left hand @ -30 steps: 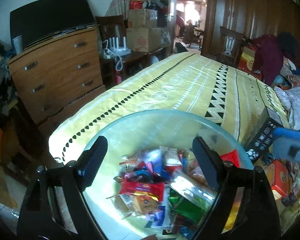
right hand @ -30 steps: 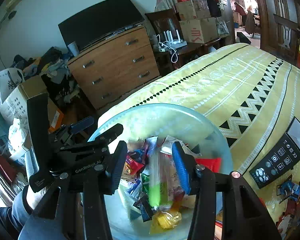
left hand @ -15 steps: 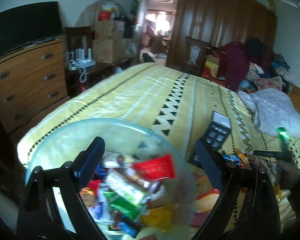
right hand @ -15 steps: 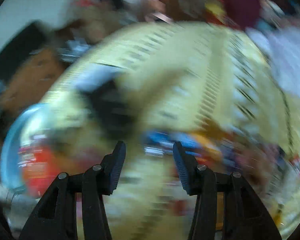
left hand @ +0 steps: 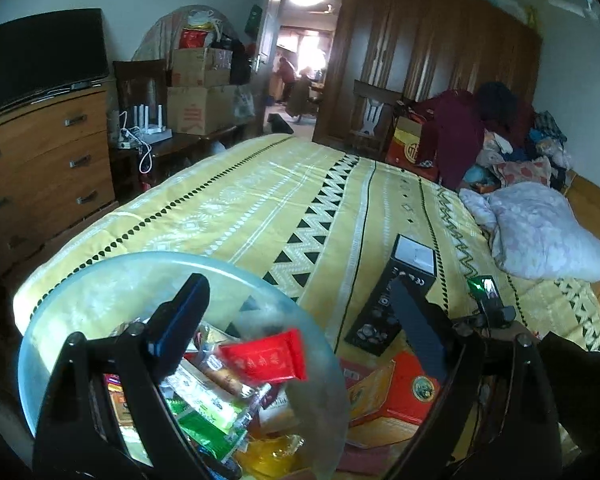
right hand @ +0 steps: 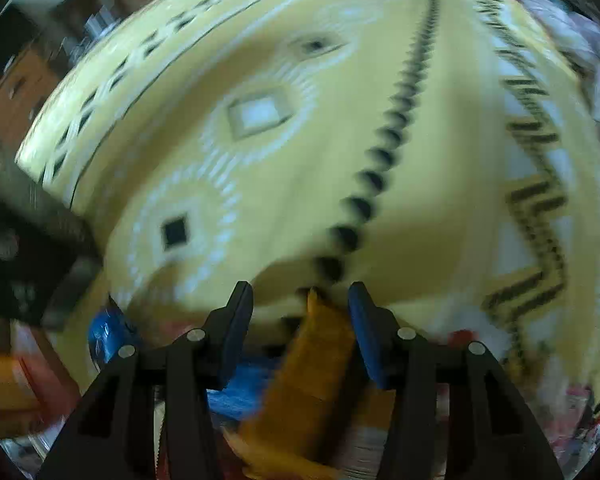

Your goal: Organize snacks

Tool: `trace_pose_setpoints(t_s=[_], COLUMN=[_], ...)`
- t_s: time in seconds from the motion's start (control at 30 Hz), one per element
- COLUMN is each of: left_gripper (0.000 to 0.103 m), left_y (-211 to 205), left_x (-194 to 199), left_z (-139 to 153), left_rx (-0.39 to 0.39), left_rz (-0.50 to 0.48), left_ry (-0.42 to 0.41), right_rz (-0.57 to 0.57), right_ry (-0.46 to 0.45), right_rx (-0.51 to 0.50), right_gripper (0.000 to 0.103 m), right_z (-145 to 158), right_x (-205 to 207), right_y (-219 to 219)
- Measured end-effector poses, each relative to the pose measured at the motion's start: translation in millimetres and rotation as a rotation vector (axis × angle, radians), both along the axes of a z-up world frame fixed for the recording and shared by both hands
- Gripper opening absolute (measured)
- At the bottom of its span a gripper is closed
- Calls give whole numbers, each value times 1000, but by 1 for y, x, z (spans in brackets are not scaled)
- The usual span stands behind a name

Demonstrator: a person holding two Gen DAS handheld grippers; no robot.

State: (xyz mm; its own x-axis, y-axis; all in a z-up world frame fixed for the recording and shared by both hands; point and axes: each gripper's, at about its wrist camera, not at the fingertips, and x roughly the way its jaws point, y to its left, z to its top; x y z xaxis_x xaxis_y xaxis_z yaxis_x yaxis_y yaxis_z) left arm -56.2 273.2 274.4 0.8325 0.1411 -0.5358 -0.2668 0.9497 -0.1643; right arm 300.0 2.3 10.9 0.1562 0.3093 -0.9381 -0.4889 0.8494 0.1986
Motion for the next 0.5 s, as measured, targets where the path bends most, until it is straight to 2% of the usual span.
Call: trace_pose_setpoints(t_s=[0.23, 0.33, 0.4, 0.5], left_gripper=[93, 93, 93, 93], left_y=[-14, -19, -23, -24], left_x=[-16, -23, -25, -23], left_z=[3, 1, -1, -4], left_rx=[-50, -51, -48, -56], left_rz=[-57, -80, -87, -88], left_ry=[-10, -4, 1, 3], right_rz=[177, 252, 258, 201], right_ry=[119, 139, 113, 6], right_rx=[-22, -74, -60, 7], right_gripper=[55, 52, 52, 53], right_z=[6, 17, 34, 63], right_x=[-119, -166, -179, -164], right_y=[-9, -20, -25, -23])
